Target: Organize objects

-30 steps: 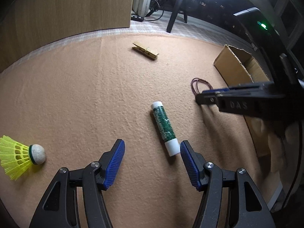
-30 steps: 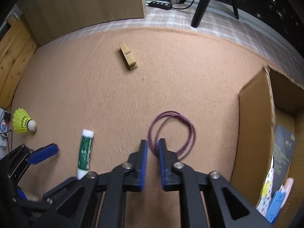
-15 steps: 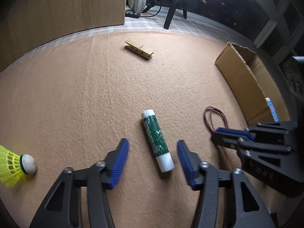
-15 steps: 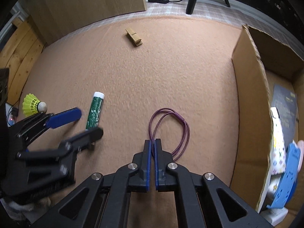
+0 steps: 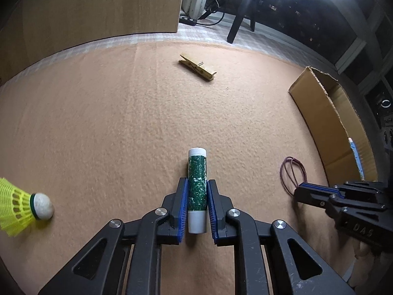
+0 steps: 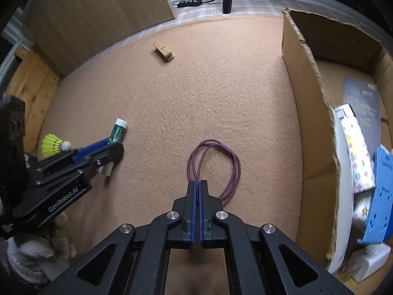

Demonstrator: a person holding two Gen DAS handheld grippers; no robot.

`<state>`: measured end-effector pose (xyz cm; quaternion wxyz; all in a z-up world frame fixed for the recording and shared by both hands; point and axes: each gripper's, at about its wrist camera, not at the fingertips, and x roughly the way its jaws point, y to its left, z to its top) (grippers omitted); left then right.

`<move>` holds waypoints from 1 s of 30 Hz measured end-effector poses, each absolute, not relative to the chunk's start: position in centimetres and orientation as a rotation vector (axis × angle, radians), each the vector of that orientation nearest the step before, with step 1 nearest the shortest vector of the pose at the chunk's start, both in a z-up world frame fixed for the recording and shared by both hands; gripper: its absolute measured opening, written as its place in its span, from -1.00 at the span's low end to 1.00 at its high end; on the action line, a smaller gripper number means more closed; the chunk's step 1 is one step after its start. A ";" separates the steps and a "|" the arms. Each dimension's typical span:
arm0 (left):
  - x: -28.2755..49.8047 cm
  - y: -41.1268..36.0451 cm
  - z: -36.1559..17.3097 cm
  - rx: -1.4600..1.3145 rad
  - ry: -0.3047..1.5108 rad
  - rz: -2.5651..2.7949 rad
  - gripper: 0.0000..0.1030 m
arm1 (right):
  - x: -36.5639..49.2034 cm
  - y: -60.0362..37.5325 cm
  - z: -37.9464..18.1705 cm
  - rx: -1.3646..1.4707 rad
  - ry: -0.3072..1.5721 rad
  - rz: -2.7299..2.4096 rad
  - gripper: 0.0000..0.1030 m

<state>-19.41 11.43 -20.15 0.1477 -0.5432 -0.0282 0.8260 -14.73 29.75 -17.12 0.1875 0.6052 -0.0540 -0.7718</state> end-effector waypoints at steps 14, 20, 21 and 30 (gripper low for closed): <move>-16.1 13.4 -15.2 -1.416 -0.132 2.364 -0.68 | -13.3 33.7 -11.7 1.535 -0.355 -2.201 -0.96; -15.7 17.2 -12.6 -1.333 -0.109 2.329 -0.68 | -12.2 37.2 -9.0 1.472 -0.413 -2.249 -0.96; -15.6 17.8 -12.3 -1.321 -0.101 2.325 -0.68 | -11.9 38.0 -8.4 1.458 -0.418 -2.262 -0.97; -16.2 25.0 -10.3 -1.237 -0.032 2.271 -0.68 | -12.0 44.8 -6.2 1.404 -0.462 -2.389 -0.96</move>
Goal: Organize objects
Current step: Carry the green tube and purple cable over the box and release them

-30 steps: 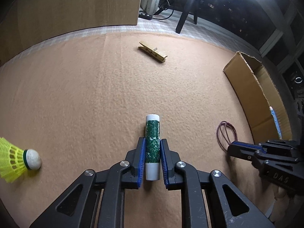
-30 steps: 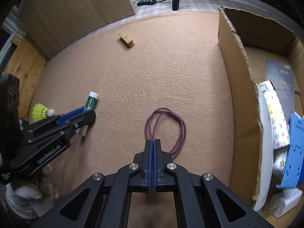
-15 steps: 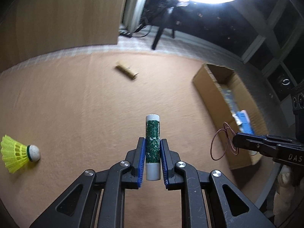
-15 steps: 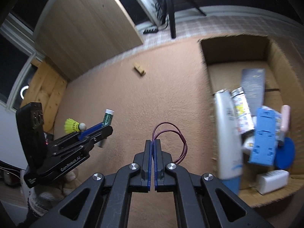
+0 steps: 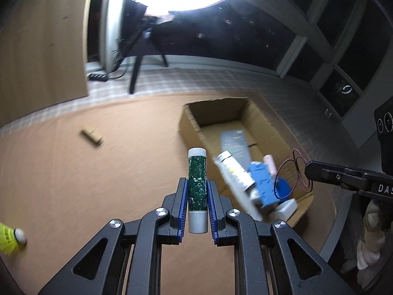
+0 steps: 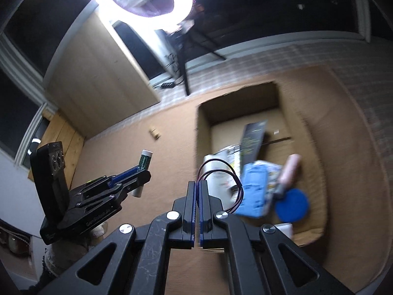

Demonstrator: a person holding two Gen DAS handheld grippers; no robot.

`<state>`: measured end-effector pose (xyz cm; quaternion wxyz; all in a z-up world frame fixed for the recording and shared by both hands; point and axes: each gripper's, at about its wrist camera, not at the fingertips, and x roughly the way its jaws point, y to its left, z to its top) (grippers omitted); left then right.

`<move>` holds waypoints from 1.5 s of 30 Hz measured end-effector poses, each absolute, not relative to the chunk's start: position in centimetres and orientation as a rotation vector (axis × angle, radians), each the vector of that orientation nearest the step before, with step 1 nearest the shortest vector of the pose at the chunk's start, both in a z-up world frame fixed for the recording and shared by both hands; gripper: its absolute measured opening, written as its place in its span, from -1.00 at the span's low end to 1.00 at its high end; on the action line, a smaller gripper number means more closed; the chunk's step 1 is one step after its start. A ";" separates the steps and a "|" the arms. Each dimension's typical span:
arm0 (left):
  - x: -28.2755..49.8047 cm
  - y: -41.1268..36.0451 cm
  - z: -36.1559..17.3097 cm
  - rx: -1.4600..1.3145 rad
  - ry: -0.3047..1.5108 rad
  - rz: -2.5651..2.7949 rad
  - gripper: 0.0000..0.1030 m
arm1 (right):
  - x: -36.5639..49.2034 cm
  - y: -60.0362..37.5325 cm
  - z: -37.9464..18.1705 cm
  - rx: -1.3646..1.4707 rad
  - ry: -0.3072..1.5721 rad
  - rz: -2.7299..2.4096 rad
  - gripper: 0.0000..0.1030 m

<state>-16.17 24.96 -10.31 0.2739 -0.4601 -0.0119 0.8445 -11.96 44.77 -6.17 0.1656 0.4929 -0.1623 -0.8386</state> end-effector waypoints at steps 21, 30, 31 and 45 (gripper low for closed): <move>-19.9 35.4 -13.4 -1.300 0.061 2.234 -0.68 | -16.9 50.2 -9.3 1.463 -0.410 -2.456 -0.95; -20.0 35.6 -12.7 -1.282 0.111 2.260 -0.45 | -16.6 50.0 -8.9 1.462 -0.378 -2.469 -0.22; -20.0 35.5 -12.5 -1.278 0.111 2.263 -0.45 | -16.5 49.9 -8.8 1.457 -0.378 -2.470 -0.22; -18.3 29.3 -9.1 -1.238 0.073 2.341 -0.44 | -15.6 46.1 -7.4 1.418 -0.375 -2.434 -0.18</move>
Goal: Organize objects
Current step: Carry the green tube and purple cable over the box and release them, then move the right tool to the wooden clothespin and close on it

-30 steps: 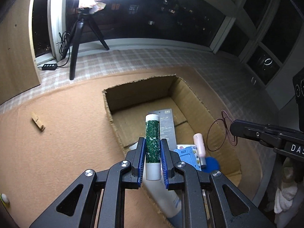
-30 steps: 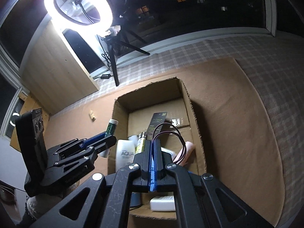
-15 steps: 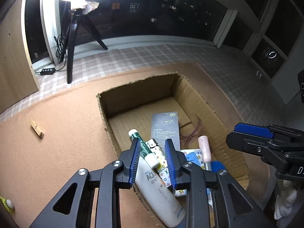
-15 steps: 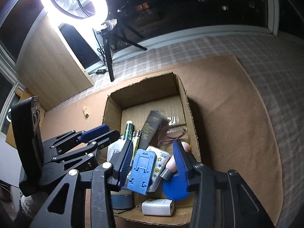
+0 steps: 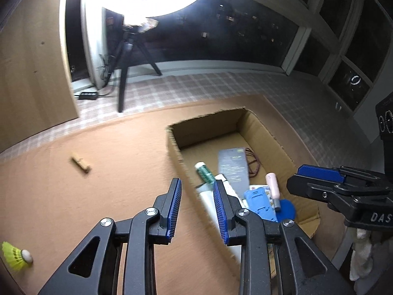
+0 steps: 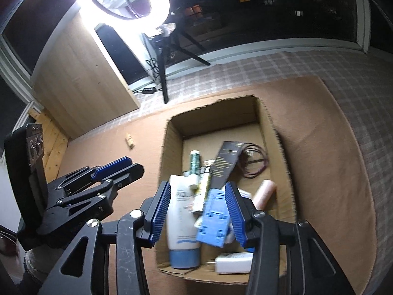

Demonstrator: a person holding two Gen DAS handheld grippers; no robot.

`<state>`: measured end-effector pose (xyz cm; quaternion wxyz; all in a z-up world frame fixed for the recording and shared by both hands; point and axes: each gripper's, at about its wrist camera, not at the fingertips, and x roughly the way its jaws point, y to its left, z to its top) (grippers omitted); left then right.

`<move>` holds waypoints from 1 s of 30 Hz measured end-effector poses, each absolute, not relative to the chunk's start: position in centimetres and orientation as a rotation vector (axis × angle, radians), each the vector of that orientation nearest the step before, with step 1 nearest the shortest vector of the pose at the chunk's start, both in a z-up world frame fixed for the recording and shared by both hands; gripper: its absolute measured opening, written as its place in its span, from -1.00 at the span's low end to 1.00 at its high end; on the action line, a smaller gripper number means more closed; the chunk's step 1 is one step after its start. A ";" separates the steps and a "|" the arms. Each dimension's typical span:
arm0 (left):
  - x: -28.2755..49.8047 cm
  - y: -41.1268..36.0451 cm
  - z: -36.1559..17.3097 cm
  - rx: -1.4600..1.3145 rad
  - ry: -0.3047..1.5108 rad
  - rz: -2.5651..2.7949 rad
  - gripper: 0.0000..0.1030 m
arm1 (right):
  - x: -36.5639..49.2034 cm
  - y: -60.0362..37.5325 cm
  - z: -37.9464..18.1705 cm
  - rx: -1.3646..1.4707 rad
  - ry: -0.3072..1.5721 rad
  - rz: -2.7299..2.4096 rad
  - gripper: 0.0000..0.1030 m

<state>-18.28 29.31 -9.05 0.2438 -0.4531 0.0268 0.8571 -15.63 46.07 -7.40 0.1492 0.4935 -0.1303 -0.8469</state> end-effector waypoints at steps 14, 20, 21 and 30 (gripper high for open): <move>-16.5 18.0 0.6 -1.105 0.079 2.494 -0.25 | -16.0 39.3 0.1 1.248 -0.201 -2.431 -0.18; -17.8 14.0 4.5 -1.082 0.104 2.552 -0.25 | -17.5 36.7 3.6 1.169 -0.140 -2.445 -0.18; -18.1 13.3 5.4 -1.072 0.123 2.568 -0.25 | -17.8 36.2 4.2 1.157 -0.139 -2.440 -0.18; -21.2 9.0 6.1 -1.089 0.104 2.660 -0.25 | -20.7 31.5 3.2 1.199 -0.119 -2.357 -0.18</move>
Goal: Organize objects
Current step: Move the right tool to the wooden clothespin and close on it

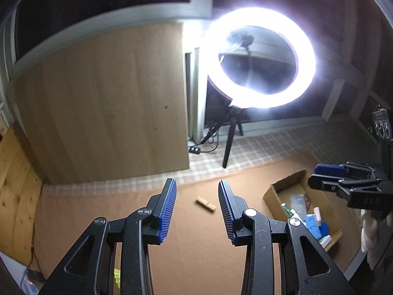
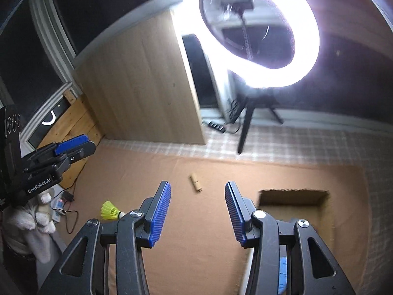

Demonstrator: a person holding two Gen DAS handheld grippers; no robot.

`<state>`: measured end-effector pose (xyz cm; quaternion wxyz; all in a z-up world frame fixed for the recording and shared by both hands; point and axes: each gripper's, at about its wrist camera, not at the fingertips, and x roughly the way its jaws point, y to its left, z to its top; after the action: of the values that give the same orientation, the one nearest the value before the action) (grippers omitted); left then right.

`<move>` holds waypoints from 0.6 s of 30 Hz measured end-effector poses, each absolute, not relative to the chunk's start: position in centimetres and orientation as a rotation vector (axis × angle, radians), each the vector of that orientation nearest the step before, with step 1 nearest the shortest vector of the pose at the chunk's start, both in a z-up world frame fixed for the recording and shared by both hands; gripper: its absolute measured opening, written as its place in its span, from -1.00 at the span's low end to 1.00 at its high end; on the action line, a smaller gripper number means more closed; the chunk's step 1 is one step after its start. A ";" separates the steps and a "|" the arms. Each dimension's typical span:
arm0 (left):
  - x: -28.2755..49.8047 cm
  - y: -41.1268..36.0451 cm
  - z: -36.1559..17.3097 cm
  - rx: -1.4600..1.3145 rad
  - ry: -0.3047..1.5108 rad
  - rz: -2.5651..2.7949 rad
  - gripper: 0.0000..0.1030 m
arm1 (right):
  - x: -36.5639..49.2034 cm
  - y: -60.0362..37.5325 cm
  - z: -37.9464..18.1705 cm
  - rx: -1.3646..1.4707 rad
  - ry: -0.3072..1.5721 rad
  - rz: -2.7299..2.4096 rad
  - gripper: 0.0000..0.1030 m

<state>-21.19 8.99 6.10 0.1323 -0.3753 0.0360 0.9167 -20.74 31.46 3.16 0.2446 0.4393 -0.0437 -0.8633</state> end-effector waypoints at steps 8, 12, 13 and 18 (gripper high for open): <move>-25.0 8.4 -2.5 -1.296 0.012 2.583 -0.25 | -25.7 28.2 -3.7 1.390 -0.173 -2.256 -0.18; -25.6 8.0 -5.9 -1.368 -0.018 2.559 -0.25 | -27.7 26.8 -6.8 1.448 -0.170 -2.224 -0.18; -25.3 7.9 -6.6 -1.379 -0.025 2.554 -0.25 | -28.2 26.3 -7.5 1.461 -0.166 -2.216 -0.18; -23.1 6.5 -9.3 -1.421 -0.026 2.550 -0.25 | -30.2 24.2 -11.2 1.519 -0.123 -2.187 -0.18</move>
<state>-23.14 6.49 -9.28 0.1110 -0.4839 -0.0089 0.8680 -30.23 24.20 -11.15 0.2357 0.5537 -0.0449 -0.7974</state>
